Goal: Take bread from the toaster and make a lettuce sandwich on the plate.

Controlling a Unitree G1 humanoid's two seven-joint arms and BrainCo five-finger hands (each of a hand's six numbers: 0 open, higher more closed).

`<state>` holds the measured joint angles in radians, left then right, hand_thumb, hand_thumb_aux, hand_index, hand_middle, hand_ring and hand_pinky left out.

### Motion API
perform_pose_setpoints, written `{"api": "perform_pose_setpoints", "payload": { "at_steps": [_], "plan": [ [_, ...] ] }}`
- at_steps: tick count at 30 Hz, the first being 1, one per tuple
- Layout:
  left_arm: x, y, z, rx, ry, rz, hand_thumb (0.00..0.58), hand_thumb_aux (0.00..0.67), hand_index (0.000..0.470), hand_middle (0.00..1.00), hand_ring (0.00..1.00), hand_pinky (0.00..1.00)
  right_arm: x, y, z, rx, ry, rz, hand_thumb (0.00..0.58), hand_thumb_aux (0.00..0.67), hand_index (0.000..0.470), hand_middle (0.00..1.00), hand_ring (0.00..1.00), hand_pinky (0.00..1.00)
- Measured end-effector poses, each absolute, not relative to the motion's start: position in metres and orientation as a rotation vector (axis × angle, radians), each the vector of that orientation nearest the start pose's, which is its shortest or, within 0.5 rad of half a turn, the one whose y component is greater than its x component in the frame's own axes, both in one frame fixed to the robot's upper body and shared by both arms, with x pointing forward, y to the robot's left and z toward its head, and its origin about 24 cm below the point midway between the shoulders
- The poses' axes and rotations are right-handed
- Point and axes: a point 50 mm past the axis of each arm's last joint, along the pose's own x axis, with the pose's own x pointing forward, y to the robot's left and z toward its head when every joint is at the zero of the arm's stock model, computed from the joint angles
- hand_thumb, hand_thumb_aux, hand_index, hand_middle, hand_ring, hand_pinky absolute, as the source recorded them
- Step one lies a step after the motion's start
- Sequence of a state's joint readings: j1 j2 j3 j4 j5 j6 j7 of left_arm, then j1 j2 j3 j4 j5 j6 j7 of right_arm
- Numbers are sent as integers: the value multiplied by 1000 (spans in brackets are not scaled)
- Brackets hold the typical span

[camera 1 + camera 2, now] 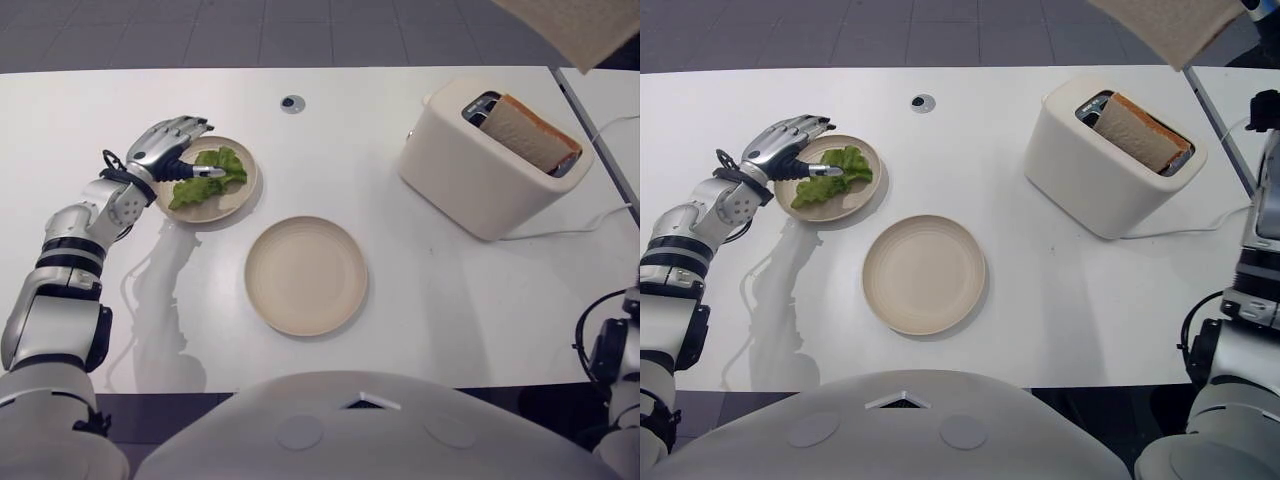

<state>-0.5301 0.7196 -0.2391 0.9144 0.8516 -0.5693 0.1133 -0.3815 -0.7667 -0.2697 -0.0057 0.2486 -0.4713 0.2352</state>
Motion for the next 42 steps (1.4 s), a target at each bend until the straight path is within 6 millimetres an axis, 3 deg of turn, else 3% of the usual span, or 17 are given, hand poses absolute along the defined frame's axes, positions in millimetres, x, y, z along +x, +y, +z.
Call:
{"api": "perform_pose_setpoints", "payload": {
  "at_steps": [3,4,5,6,7,10,12,16,19,20,21,22,24,27,30,37,42],
  "plan": [
    [315,283,48,1512,54,-396,0,0,0,0,0,0,269,-226,226,-475,-765,405,580,670,470,1000,1000,1000],
    [314,285,45,1516,81,-398,66,39,28,0,0,0,273,-210,207,-450,-698,504,580,670,470,1000,1000,1000],
    [314,287,42,1523,105,-397,452,355,249,0,0,0,276,-192,188,-435,-628,613,580,670,470,1000,1000,1000],
    [314,289,40,1528,122,-396,576,615,431,0,0,0,277,-171,165,-422,-548,726,580,670,470,1000,1000,1000],
    [312,290,37,1531,135,-396,580,670,470,0,0,0,276,-152,144,-421,-474,834,580,670,470,1000,1000,1000],
    [315,289,41,1522,110,-384,580,670,470,0,0,0,271,-120,97,-467,-306,1039,580,670,470,1000,1000,1000],
    [317,284,42,1520,83,-407,580,670,470,0,0,0,267,-111,69,-527,-198,1135,580,670,470,1000,1000,1000],
    [316,279,42,1494,35,-421,580,670,470,0,0,0,266,-109,40,-643,-99,1235,580,670,470,1000,1000,1000],
    [315,274,43,1468,-16,-435,580,670,470,0,0,0,264,-107,39,-701,-136,1285,580,670,470,1000,1000,1000],
    [316,272,45,1456,-42,-434,580,670,470,0,0,0,264,-109,39,-721,-145,1294,528,470,330,1000,1000,1000],
    [316,270,46,1443,-61,-436,580,670,470,0,0,0,264,-110,40,-741,-152,1300,62,37,26,867,867,867],
    [316,268,48,1424,-93,-437,580,670,470,0,0,0,263,-113,41,-771,-162,1308,0,0,0,706,706,706],
    [316,261,55,1374,-169,-448,580,670,470,0,0,0,262,-119,41,-834,-172,1319,0,0,0,451,451,451],
    [314,247,69,1261,-319,-482,580,670,470,0,0,0,264,-122,45,-868,-213,1277,0,0,0,384,384,384],
    [306,232,74,1139,-421,-564,580,670,470,0,0,0,270,-127,52,-865,-247,1207,0,0,0,0,0,0],
    [285,194,75,936,-576,-795,580,670,470,0,0,0,296,-144,94,-802,-392,882,0,0,0,0,0,0],
    [274,152,58,852,-591,-975,580,670,470,0,0,0,301,-155,126,-630,-455,786,0,0,0,0,0,0]
  ]
}}
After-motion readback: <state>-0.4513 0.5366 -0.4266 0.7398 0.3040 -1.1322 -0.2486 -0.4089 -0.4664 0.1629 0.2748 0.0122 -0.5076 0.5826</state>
